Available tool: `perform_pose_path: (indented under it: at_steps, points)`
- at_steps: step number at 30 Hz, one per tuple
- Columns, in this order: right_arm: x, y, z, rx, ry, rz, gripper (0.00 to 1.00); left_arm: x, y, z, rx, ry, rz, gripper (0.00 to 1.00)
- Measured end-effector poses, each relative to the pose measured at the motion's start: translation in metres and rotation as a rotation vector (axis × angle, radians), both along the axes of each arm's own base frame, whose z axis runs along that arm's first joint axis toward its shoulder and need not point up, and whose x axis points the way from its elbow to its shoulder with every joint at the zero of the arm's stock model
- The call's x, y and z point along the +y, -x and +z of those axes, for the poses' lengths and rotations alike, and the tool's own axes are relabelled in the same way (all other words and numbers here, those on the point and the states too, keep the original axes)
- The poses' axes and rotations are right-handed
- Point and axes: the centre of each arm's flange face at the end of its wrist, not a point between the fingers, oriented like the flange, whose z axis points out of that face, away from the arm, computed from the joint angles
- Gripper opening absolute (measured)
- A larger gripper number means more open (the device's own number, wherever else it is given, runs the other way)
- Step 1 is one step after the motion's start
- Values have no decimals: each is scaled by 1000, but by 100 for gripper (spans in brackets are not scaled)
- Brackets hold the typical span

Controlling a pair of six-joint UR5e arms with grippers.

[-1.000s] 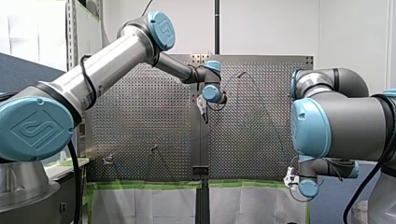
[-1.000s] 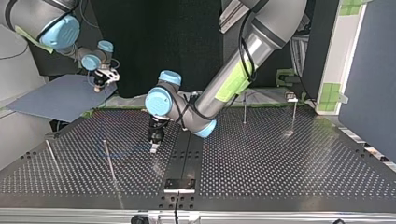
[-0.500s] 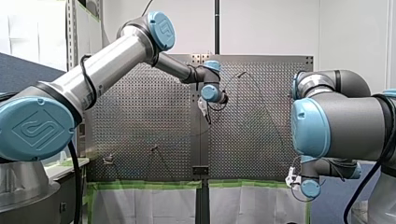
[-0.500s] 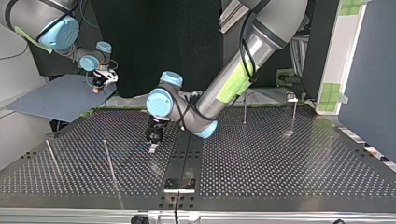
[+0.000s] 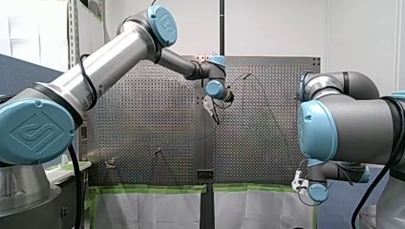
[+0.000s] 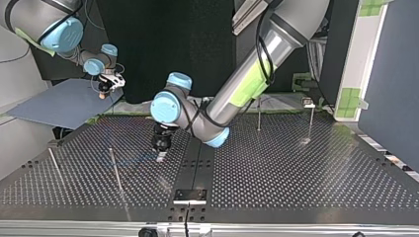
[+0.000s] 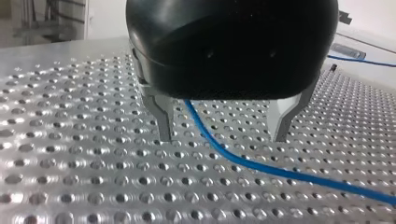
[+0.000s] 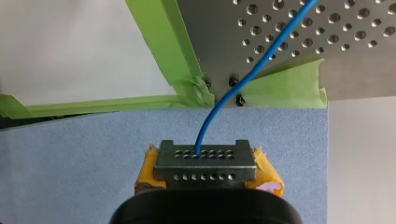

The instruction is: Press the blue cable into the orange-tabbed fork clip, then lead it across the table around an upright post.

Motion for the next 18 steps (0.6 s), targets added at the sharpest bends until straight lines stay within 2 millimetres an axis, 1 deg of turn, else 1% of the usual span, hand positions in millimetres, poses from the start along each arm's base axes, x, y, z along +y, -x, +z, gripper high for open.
perform_pose_path:
  at_steps: [4,8,14,18]
  points:
    - [0,-2,0,2,-1,5,0,3,5,-4,35,-6,32,100]
    - [1,-5,0,7,-6,12,0,11,8,-4,51,-16,70,100]
    - [2,-6,-1,26,-15,20,0,24,7,8,33,12,75,100]
    - [2,-7,0,36,-16,25,0,26,12,20,9,27,48,100]
